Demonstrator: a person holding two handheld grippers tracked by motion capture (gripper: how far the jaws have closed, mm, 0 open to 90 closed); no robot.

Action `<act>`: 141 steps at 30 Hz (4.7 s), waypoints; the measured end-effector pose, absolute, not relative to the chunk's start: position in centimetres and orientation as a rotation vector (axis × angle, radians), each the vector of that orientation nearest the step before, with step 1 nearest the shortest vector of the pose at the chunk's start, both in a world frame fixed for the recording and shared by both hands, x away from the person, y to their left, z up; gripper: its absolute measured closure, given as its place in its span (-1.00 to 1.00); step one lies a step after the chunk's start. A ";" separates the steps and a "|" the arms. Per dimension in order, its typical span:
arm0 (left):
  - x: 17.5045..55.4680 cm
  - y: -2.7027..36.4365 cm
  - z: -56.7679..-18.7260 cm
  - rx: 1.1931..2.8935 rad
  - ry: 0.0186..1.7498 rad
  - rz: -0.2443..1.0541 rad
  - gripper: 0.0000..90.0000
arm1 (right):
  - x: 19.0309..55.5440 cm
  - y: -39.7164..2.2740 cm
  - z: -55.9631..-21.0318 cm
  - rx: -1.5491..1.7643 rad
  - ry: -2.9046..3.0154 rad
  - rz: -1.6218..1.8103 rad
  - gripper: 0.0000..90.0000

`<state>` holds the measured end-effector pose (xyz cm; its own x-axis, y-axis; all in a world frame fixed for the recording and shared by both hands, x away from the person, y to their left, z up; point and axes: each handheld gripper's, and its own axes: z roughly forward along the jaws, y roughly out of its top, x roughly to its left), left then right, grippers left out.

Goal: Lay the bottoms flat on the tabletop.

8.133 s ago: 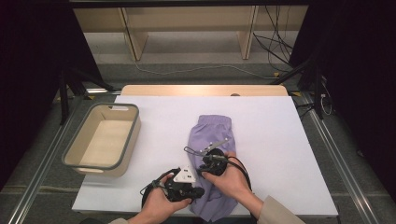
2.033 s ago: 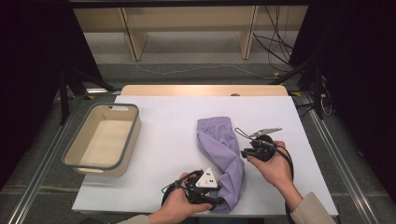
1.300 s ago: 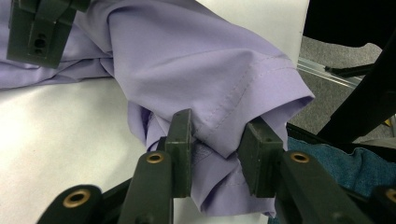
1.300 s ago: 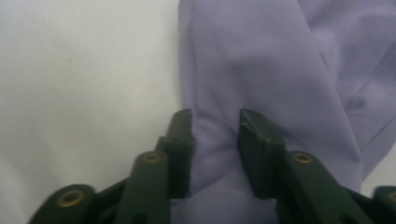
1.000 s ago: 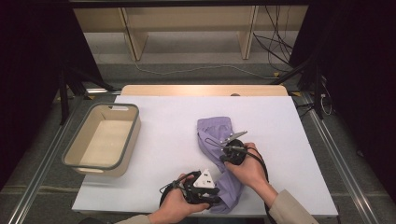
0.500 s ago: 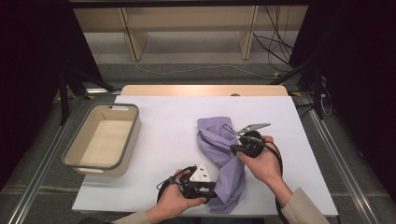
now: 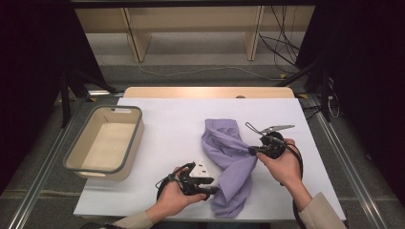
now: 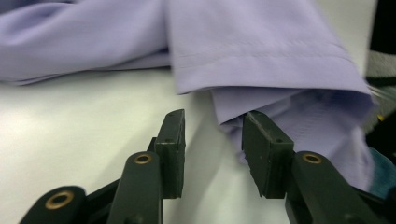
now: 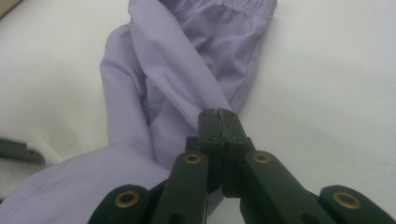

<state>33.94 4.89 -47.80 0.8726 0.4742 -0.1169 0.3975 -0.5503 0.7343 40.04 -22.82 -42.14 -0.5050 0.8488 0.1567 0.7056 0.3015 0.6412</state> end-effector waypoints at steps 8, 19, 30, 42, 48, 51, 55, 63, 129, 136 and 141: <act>37.0 7.1 -47.1 2.137 0.779 0.206 0.23 | 40.2 -23.2 -42.3 1.437 2.365 0.987 1.00; 41.3 5.7 -47.3 2.019 0.942 0.156 -0.05 | 40.3 -22.9 -42.6 1.444 2.372 0.972 1.00; 43.2 3.8 -48.9 2.029 1.064 0.143 -0.16 | 40.4 -22.9 -42.9 1.447 2.385 0.984 1.00; 43.2 3.7 -49.2 2.035 1.083 0.129 0.62 | 40.4 -22.5 -43.0 1.451 2.389 1.001 1.00; 43.2 4.2 -48.9 2.032 1.091 0.087 0.87 | 40.4 -22.7 -42.8 1.452 2.307 1.057 1.00; 43.3 4.7 -48.6 2.023 1.097 0.082 0.90 | 40.6 -22.9 -42.6 1.456 2.275 1.066 1.00; 43.3 5.8 -48.0 2.013 1.103 0.091 0.92 | 40.7 -23.3 -42.6 1.479 2.232 1.065 1.00; 43.3 8.6 -47.1 2.007 1.123 0.110 0.93 | 41.0 -24.7 -42.6 1.540 2.169 1.034 1.00; 47.4 9.8 -48.6 2.173 1.116 0.328 -0.02 | 48.4 -23.2 -46.6 1.449 2.305 0.774 0.04; 46.6 8.5 -48.3 2.236 1.075 0.362 0.47 | 48.9 -22.3 -47.2 1.450 2.343 0.720 0.68; 46.7 8.6 -48.3 2.206 1.110 0.375 0.94 | 49.0 -21.9 -46.9 1.479 2.366 0.699 0.97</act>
